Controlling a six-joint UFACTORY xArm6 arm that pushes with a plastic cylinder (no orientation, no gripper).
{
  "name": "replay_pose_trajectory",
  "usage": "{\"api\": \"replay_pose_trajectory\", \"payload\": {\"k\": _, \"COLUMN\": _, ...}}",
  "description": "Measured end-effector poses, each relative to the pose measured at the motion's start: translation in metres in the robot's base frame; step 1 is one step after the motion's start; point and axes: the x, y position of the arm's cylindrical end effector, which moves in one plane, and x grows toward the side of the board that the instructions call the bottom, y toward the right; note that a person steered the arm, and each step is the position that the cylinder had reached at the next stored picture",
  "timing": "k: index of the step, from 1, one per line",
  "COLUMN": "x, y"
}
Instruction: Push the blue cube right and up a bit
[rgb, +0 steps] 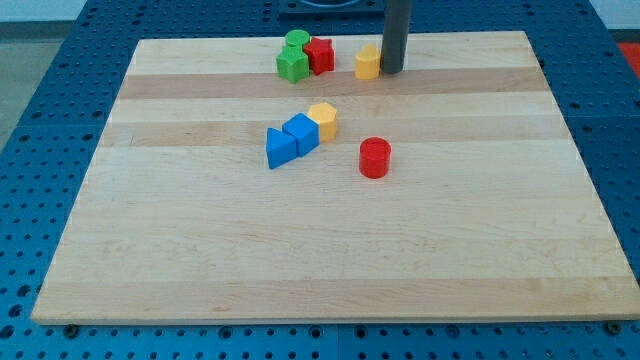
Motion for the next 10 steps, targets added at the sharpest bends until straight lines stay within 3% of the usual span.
{"api": "replay_pose_trajectory", "payload": {"k": 5, "x": -0.010, "y": -0.060}}
{"api": "replay_pose_trajectory", "payload": {"k": 8, "x": 0.105, "y": -0.017}}
{"api": "replay_pose_trajectory", "payload": {"k": 10, "x": 0.126, "y": -0.052}}
